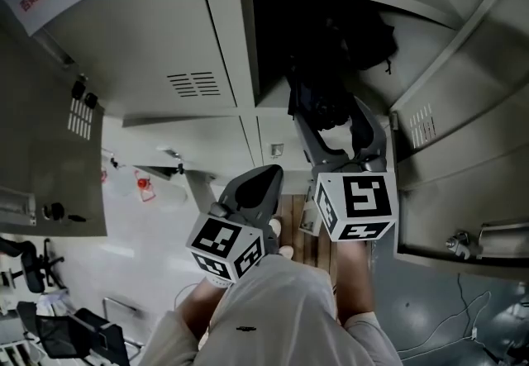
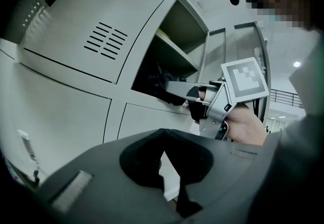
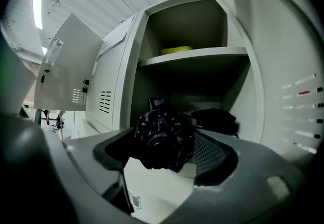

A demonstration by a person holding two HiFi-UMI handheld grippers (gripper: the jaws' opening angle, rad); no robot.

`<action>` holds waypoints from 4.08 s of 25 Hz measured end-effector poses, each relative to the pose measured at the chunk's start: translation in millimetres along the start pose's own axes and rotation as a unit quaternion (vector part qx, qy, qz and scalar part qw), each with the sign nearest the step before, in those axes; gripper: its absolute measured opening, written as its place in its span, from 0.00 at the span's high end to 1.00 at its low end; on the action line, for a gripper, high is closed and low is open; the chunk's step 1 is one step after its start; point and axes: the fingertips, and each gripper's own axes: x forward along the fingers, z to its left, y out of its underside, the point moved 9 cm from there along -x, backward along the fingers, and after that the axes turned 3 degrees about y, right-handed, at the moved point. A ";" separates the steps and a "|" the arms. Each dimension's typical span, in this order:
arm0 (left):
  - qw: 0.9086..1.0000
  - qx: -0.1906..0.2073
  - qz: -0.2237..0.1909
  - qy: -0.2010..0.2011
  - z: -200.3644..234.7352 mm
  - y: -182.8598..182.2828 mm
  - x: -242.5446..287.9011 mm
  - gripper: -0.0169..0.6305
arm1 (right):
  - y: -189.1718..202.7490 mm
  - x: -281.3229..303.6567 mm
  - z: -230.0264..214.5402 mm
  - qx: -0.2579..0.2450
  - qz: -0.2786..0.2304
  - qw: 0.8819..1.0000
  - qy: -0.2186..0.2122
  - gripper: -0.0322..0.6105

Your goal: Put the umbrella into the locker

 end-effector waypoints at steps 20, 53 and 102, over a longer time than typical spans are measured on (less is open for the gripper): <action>1.000 -0.004 -0.004 0.012 3.6 -2.2 -0.1 0.95 | 11.3 -16.8 13.2 -0.043 -0.032 0.998 0.037 0.60; 1.000 -0.008 -0.023 -0.002 16.7 -10.0 -1.9 0.95 | -2.4 38.0 32.1 -0.064 0.014 0.997 -0.035 0.64; 0.997 0.059 -0.039 -0.026 11.7 15.8 -33.2 0.95 | 89.1 -81.7 33.7 -0.031 -0.030 0.998 0.049 0.87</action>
